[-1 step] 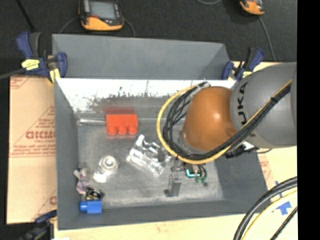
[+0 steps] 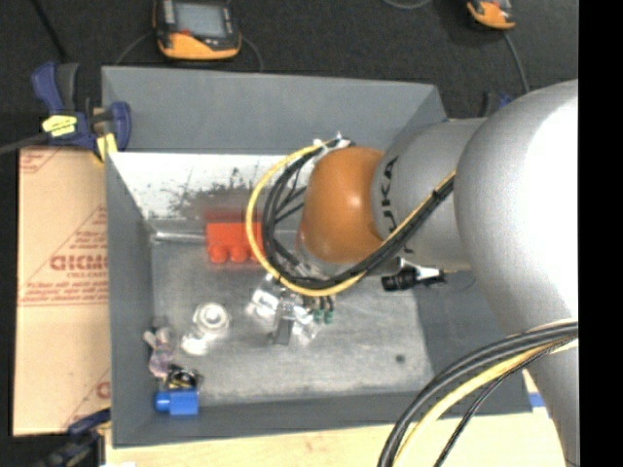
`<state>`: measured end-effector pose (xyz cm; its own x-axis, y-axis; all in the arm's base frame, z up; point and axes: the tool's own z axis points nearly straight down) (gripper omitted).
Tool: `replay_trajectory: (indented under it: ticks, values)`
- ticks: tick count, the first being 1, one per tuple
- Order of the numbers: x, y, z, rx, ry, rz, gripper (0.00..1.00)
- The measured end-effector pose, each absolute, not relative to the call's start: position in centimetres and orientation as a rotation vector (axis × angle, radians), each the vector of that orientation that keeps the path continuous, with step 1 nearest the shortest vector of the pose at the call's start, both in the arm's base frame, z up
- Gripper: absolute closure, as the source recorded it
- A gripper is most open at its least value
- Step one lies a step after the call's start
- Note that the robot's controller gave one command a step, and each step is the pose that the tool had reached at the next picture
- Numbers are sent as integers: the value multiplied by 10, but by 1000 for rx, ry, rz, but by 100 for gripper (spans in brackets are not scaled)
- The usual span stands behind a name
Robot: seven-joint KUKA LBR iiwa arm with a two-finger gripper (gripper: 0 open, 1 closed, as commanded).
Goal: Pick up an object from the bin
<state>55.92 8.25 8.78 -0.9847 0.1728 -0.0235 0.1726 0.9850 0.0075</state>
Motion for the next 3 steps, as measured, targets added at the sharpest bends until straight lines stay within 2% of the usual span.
replay_trajectory:
  ticks: [1,2,3]
  values:
    - [589,70,103,323,3115,3,0]
    - [582,49,107,584,3086,0,0]
    - [574,52,69,912,3009,0,0]
